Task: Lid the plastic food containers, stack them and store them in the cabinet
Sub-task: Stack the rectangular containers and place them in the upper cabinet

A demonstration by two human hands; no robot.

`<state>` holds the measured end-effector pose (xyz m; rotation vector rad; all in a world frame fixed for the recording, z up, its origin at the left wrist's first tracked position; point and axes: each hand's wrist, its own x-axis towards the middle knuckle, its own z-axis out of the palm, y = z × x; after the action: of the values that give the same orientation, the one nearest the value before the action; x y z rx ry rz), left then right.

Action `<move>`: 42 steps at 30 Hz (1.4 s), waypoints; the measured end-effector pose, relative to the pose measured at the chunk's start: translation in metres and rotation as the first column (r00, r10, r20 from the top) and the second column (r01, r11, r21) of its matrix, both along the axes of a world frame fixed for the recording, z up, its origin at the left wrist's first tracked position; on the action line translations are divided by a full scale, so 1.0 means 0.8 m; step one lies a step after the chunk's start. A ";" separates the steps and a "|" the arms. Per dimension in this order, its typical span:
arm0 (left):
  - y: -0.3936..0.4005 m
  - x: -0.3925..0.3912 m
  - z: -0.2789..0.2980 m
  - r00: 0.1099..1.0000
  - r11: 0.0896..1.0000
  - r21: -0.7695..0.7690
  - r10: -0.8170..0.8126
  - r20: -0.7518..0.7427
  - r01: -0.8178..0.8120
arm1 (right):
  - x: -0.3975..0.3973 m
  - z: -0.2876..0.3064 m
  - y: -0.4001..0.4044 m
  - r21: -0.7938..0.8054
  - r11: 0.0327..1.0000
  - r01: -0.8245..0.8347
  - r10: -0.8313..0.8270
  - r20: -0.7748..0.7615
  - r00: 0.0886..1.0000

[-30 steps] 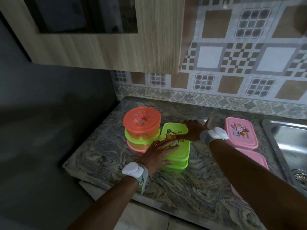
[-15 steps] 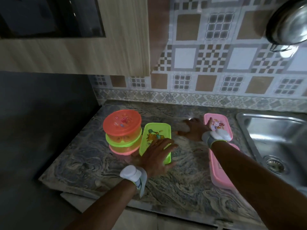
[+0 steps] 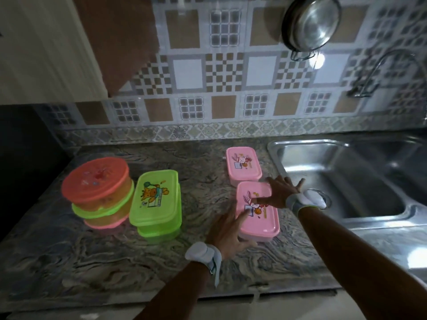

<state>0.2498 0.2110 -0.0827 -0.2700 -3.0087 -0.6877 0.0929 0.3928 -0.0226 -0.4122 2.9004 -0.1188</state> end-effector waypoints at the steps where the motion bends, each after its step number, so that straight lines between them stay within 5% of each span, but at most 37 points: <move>1: 0.003 -0.002 -0.003 1.000 1.000 0.017 0.008 0.003 -0.009 | -0.003 -0.005 0.003 -0.023 1.000 -0.011 0.011 0.027 1.000; 5: 0.005 -0.009 -0.007 0.999 0.995 0.092 0.031 0.010 -0.032 | -0.010 -0.007 0.004 -0.154 0.987 -0.049 0.077 0.178 0.981; 13: -0.002 -0.007 0.009 0.996 0.979 0.198 0.058 -0.063 -0.044 | 0.007 0.034 -0.010 -0.276 0.960 -0.045 0.078 0.108 0.991; 18: -0.015 -0.003 0.057 0.975 0.956 0.283 0.128 -0.180 -0.074 | -0.001 0.091 -0.034 -0.318 0.946 -0.058 0.127 0.199 0.972; 24: -0.068 0.015 0.123 0.945 0.916 0.383 0.224 -0.240 -0.120 | 0.006 0.162 -0.103 -0.387 0.905 -0.178 0.248 0.138 0.959; 42: -0.251 0.118 0.169 0.893 0.879 0.358 0.402 -0.200 -0.315 | 0.056 0.182 -0.325 -0.446 0.842 -0.305 0.394 0.122 0.911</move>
<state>0.3441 0.0101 0.0525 0.1986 -2.5319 -0.9820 0.1375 0.1325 0.1228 -0.9368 2.5238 -0.6895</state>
